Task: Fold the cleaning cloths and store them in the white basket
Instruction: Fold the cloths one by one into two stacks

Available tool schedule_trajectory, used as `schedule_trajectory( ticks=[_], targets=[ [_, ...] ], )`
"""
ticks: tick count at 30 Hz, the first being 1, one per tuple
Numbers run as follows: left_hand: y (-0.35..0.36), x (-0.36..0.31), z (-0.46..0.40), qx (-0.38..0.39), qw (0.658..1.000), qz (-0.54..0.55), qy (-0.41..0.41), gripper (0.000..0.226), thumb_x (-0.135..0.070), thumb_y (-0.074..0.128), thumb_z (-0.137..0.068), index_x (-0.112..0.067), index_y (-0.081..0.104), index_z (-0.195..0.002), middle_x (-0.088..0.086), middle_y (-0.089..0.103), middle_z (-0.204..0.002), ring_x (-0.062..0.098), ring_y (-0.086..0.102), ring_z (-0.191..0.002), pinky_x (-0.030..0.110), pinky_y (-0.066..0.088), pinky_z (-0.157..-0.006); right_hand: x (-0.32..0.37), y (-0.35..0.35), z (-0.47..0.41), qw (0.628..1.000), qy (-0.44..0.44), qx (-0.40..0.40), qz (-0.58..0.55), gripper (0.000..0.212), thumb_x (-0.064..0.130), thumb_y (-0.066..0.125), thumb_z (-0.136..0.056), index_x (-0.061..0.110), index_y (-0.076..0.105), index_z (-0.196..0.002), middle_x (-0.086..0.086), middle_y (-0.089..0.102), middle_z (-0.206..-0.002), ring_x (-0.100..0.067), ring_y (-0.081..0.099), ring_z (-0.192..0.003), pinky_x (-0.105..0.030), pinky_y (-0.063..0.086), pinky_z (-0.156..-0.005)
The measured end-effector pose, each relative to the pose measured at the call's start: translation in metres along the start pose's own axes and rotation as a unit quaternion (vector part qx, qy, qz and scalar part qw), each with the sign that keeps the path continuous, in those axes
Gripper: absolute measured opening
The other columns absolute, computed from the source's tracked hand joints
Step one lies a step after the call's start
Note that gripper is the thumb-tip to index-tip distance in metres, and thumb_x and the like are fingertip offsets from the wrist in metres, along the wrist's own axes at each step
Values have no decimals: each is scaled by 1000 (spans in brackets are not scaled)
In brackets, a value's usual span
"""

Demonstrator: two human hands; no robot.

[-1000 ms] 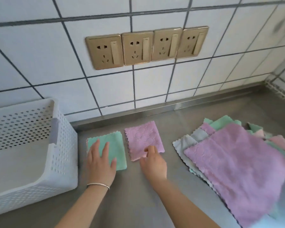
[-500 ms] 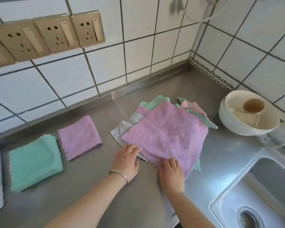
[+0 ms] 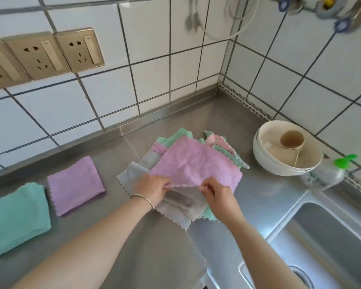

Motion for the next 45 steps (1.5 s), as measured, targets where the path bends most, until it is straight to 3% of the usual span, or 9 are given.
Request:
schedule_trajectory(
  ticks=[4,9,16,19,23,27,33,37,45],
  targets=[
    [-38,33,12,-44,995,64,-66,20,-19,55,-87,-21,70,-101,0,72,-105,24,65,-99,26,41,-72,23,-41,-18,970,12,190,153,31,29,70,-78,24,44,-62,4,44,-64,-11,35,-57,-24,27,-51],
    [-119,73,71,-146,983,74,-86,31,-42,50,-75,-24,73,-83,-1,75,-80,22,69,-73,31,51,-64,72,-74,-23,962,-40,187,197,38,28,65,-82,16,39,-58,0,36,-61,-14,33,-56,-26,23,-52],
    [-199,110,171,-253,900,297,-192,11,-36,75,-60,-42,66,-56,-35,63,-63,-18,56,-62,-2,38,-59,132,-60,-3,986,-86,91,-115,19,32,69,-80,13,72,-79,-12,69,-75,-13,58,-68,-26,46,-69],
    [-210,140,209,-292,837,393,-246,16,-21,65,-82,-31,65,-70,-31,63,-56,-13,57,-59,9,44,-59,155,-7,-9,971,-56,91,-213,24,31,64,-85,9,71,-80,-13,68,-78,-17,59,-79,-45,49,-87],
    [-219,177,255,-327,782,434,-305,12,-25,57,-89,-22,64,-79,-7,61,-63,19,52,-74,30,41,-69,200,61,-10,942,-48,121,-310,20,21,53,-94,14,61,-77,-3,58,-76,-18,55,-77,-30,46,-73],
    [-239,178,295,-355,786,401,-310,18,-19,46,-95,-18,59,-84,-5,60,-69,6,54,-65,19,47,-61,221,86,-9,943,-72,112,-305,32,34,53,-93,6,61,-82,-4,61,-82,-17,58,-80,-37,47,-80],
    [-210,160,363,-273,791,465,-289,21,-32,47,-93,-29,66,-85,-25,70,-71,-11,63,-72,14,50,-69,202,109,23,920,-97,236,-298,29,27,48,-95,9,66,-83,4,70,-69,-6,64,-68,-17,52,-66],
    [-121,158,406,-170,758,524,-350,47,-62,67,-66,-20,70,-88,-12,70,-83,4,60,-88,18,51,-79,127,147,47,917,2,332,-222,82,70,74,-51,3,70,-97,-12,71,-94,-21,62,-88,-34,47,-85],
    [-18,134,438,37,721,536,-438,25,-11,37,-98,-18,61,-93,-19,64,-59,-12,54,-56,7,44,-59,42,175,93,894,155,415,-73,16,4,50,-94,3,63,-86,5,63,-51,-1,59,-44,-14,48,-46]
  ],
)
Point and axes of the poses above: each hand's wrist, its own z-axis away from the middle knuckle, its own y-axis out of the palm, x = y × z, the point moved 3 cm from there along -z, towards the middle knuckle
